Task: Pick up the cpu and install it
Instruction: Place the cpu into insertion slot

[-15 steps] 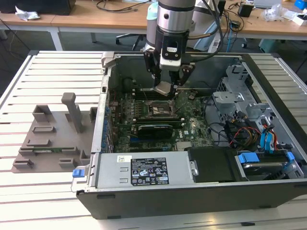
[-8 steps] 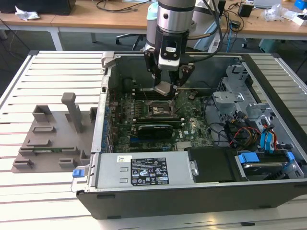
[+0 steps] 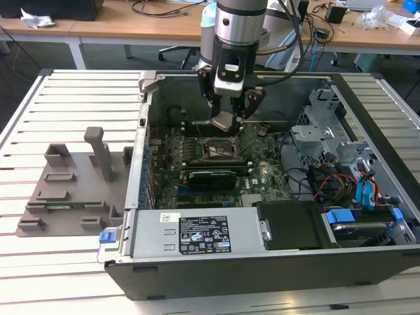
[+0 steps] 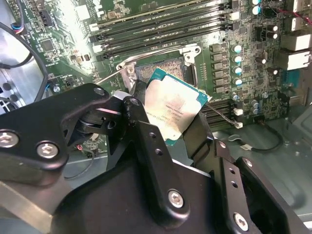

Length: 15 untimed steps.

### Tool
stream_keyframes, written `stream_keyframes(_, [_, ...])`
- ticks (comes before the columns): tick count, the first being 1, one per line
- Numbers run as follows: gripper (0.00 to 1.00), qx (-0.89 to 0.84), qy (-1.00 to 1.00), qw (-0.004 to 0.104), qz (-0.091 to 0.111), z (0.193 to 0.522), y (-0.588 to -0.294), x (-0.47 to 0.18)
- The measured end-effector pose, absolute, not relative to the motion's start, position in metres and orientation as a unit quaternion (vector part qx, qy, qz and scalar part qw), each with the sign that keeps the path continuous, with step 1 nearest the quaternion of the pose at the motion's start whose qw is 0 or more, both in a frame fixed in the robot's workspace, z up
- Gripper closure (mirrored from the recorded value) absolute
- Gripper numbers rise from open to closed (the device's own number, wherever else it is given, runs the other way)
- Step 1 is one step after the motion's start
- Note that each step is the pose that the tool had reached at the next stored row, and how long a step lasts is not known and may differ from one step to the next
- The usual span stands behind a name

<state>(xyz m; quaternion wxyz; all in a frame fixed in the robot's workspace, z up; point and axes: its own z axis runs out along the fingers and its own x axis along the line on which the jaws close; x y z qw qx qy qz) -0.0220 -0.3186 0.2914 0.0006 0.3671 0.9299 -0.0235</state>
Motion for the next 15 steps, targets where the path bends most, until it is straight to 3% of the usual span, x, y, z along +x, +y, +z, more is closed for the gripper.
stream_keyframes(15, [0.45, 0.412, 0.911, -0.001, -0.023, 0.2912, -0.3186, -0.0219])
